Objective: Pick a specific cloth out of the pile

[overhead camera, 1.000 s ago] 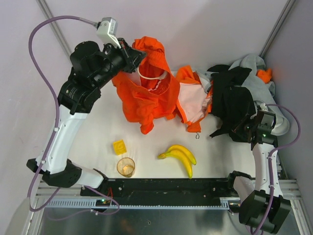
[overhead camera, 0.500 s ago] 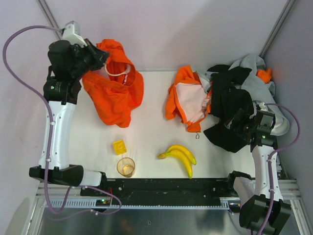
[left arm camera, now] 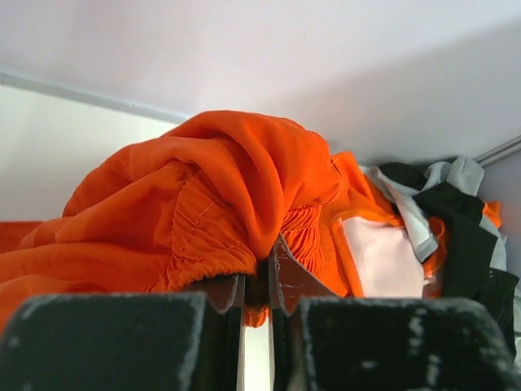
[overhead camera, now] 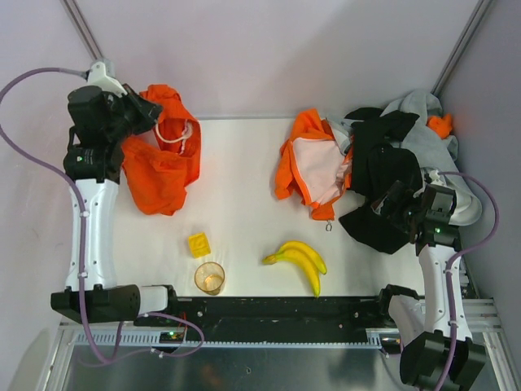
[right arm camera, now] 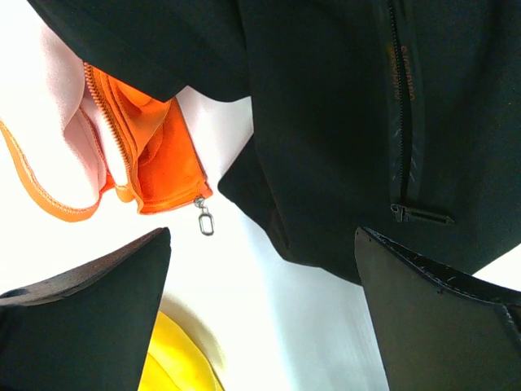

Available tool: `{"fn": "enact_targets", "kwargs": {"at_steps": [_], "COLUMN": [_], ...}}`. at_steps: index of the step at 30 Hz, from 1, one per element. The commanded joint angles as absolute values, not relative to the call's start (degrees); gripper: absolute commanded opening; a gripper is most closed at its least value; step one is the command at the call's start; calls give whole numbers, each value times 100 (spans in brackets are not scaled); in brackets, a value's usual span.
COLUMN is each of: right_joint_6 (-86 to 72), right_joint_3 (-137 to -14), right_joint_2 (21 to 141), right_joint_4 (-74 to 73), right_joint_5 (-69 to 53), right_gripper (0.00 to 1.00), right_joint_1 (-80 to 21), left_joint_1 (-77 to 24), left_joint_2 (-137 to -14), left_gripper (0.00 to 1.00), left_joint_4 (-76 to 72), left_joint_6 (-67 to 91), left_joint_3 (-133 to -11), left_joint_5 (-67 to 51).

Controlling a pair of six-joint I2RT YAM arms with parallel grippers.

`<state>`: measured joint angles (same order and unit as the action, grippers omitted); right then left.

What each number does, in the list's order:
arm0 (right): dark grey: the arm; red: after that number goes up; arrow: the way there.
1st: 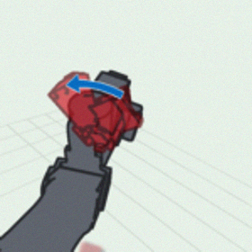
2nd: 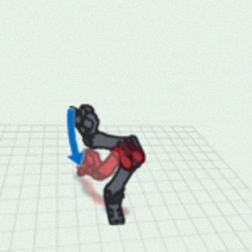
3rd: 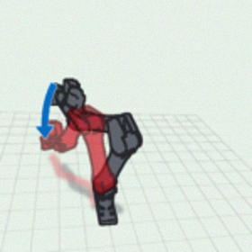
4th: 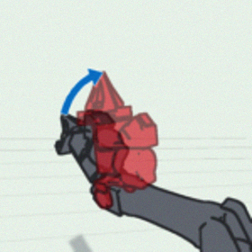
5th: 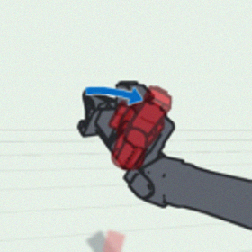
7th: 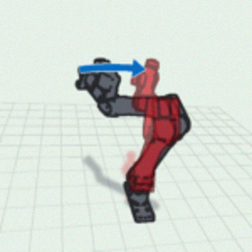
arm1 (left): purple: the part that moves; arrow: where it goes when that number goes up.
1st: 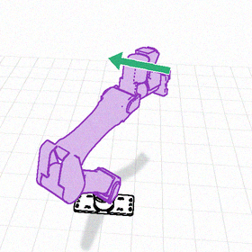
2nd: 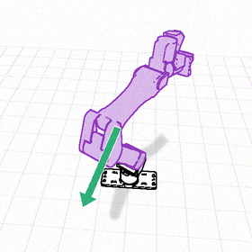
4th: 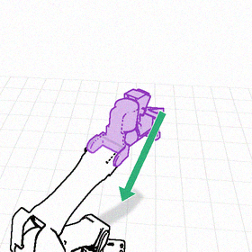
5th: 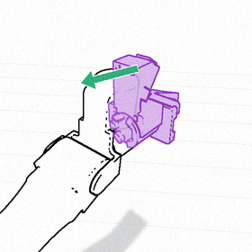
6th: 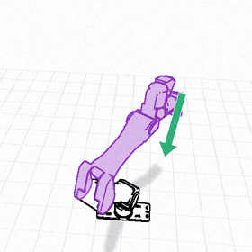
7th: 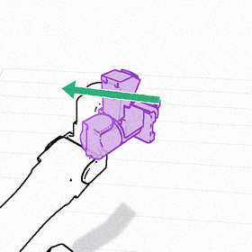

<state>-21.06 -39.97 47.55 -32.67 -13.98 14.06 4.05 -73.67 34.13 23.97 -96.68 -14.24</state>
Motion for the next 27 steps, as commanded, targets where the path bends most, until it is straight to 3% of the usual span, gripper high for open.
{"fn": "enact_targets", "kwargs": {"at_steps": [1,14,27], "right_joint_6": [-2195,-2319,-2449], "right_joint_3": [-3990,-3982,-3932], "right_joint_2": [4627,4445,4321], "right_joint_4": [-3225,-3413,-3508], "right_joint_5": [-1308,-1175,-969], "right_gripper": [99,99,99], "right_joint_1": [1311,931,545], "left_joint_1": [466,783,1418], "left_joint_2": [-7195,-7488,-9086], "left_gripper": [1,1,1], "left_joint_4": [3016,2418,2298], "left_joint_6": [2365,2718,3966], "left_joint_3": [-9121,-6715,-5640], "left_joint_5": [-1547,-1371,-1556]}}
